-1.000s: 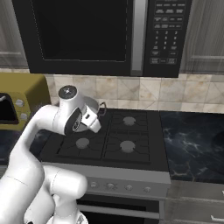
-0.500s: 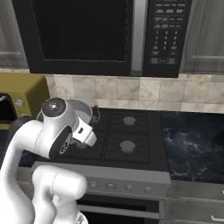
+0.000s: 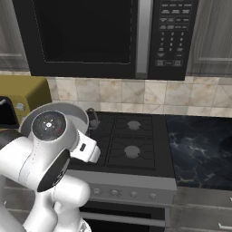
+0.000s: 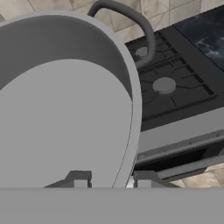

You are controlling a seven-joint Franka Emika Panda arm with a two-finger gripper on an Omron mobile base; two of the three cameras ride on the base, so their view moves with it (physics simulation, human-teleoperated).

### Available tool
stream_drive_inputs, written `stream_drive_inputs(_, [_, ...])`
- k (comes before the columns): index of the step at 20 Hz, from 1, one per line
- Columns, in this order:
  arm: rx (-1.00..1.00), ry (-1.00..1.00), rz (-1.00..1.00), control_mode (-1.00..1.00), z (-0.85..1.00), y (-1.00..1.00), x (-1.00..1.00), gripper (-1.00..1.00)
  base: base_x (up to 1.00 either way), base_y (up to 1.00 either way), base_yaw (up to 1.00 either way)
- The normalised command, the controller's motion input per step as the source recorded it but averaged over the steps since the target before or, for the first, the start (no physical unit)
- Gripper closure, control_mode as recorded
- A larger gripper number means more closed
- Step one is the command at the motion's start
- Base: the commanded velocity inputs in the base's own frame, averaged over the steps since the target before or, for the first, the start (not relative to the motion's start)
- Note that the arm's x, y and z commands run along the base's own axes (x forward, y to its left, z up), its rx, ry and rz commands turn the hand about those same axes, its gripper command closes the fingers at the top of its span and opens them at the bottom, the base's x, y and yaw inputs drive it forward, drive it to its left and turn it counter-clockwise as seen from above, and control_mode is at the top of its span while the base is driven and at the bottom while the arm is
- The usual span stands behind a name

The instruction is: Move the pot and pan from the stove into the sink.

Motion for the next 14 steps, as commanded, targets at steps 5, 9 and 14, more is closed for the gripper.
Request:
stream_drive_inputs(5, [0.00,-0.02,0.00,-1.00,0.00,0.00,-0.04,1.00,0.00,0.00,0.00])
stream_drive_inputs(9, [0.00,0.00,0.00,1.00,0.00,0.00,0.00,1.00,-0.65,-0.15,0.00])
stream_drive_inputs(14, [0.00,0.00,0.00,1.00,0.00,0.00,0.00,1.00,-0.91,-0.26,0.00])
